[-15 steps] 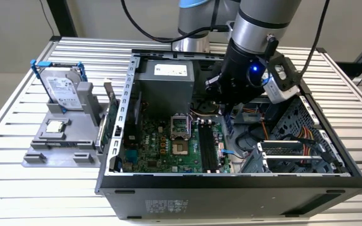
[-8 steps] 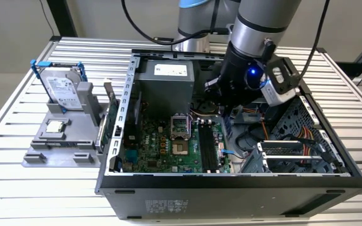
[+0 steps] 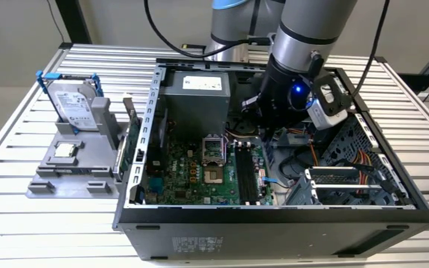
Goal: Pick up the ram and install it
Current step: 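Insert the ram into the slot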
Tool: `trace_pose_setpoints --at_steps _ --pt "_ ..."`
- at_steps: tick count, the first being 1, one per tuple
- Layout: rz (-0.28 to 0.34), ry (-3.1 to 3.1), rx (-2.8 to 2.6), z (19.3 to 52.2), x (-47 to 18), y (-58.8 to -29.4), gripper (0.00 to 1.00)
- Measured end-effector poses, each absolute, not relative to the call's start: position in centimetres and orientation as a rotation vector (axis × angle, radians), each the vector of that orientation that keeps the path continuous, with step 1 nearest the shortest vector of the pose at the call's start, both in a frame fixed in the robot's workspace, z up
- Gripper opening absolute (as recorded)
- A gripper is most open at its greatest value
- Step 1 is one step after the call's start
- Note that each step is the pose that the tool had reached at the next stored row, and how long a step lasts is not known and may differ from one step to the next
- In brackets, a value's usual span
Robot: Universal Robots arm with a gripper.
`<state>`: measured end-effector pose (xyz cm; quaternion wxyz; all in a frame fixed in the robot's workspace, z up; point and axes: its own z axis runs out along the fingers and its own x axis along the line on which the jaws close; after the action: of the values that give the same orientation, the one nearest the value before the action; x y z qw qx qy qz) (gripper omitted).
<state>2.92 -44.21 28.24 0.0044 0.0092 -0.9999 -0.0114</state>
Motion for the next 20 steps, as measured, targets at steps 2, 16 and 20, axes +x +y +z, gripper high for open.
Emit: trace_pose_setpoints --at_steps 2,16,20 --pt "-0.037 -3.132 0.028 28.2 2.9 -44.3 0.00" --pt "-0.033 -3.132 0.004 27.3 2.9 -44.6 0.00" --pt "-0.033 -3.132 0.000 27.1 2.9 -44.8 0.00"
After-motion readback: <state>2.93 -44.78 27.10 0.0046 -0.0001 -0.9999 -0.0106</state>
